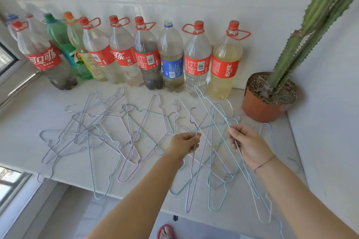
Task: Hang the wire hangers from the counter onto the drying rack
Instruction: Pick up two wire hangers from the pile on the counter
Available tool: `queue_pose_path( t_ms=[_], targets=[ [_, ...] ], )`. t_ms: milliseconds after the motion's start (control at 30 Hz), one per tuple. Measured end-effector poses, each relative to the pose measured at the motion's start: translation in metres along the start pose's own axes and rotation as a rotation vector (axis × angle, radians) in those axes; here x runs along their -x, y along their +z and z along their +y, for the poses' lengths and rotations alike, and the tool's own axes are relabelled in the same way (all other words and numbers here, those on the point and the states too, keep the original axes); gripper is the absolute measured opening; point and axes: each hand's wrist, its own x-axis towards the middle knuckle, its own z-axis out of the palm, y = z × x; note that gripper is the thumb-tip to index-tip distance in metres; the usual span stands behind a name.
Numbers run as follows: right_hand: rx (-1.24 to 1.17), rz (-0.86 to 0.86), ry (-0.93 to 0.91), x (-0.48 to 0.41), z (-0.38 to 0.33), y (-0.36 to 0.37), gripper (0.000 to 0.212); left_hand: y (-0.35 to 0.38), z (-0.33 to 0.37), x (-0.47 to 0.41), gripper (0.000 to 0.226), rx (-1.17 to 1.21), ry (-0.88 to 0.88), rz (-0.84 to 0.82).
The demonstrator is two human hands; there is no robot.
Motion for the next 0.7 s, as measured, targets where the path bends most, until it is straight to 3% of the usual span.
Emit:
queue_pose_path(
  t_ms=[267, 700],
  targets=[
    [-0.030, -0.089, 0.025, 0.014, -0.008, 0.039, 0.016, -0.041, 0.014, 0.051, 0.016, 0.150, 0.118, 0.110],
    [0.170, -0.423, 0.041, 0.112, 0.006, 0.205, 0.017, -0.200, -0.003, 0.225, 0.009, 0.318, 0.292, 0.403]
  ],
)
